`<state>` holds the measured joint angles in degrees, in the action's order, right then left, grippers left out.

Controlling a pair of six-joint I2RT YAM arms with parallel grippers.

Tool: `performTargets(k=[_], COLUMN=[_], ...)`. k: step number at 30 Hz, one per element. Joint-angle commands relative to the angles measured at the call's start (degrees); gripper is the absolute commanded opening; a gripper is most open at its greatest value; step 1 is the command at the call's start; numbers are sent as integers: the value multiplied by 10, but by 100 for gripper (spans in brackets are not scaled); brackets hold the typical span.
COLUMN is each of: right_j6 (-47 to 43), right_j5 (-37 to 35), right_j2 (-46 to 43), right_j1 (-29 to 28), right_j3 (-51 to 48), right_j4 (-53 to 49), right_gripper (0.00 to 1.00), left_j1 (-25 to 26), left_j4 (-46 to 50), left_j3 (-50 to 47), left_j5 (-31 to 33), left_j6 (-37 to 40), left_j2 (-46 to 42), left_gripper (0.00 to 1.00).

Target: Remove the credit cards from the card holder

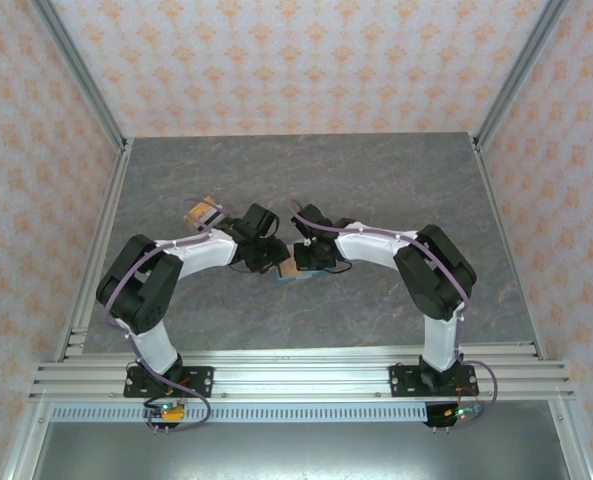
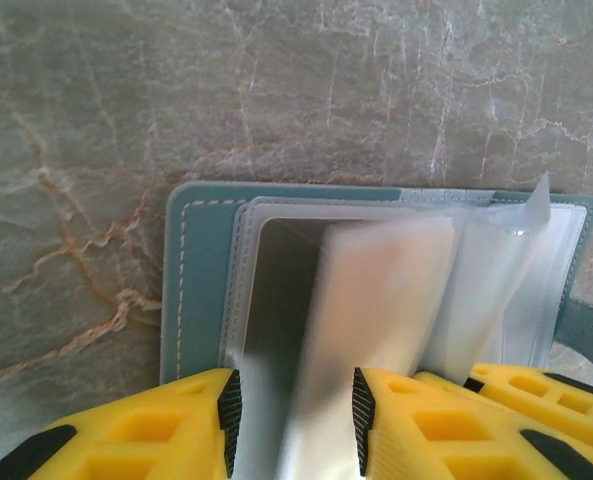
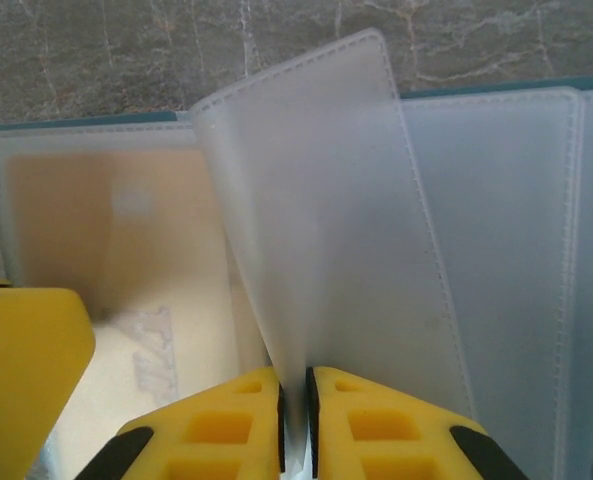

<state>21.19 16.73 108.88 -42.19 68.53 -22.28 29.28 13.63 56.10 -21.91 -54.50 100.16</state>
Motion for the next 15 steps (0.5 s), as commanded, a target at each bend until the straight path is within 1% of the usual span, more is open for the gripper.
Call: performTargets(k=[1, 3, 7, 15], right_j6=[7, 8, 6, 8], right_j5=[1, 1, 1, 6], right_j2=[21, 21, 21, 20], right_j1=[0, 1, 1, 1], right_j3=[-24, -24, -24, -25], right_j4=[-10, -10, -11, -8], right_gripper=[15, 15, 15, 15], left_j1=[5, 5, 5, 5], left_j4=[19, 10, 2, 3], left_j3=[25, 25, 27, 28], left_j5=[5, -6, -17, -23], left_j6=[20, 23, 35, 50], left_j2=[15, 19, 17, 1], left_gripper=[37, 36, 30, 24])
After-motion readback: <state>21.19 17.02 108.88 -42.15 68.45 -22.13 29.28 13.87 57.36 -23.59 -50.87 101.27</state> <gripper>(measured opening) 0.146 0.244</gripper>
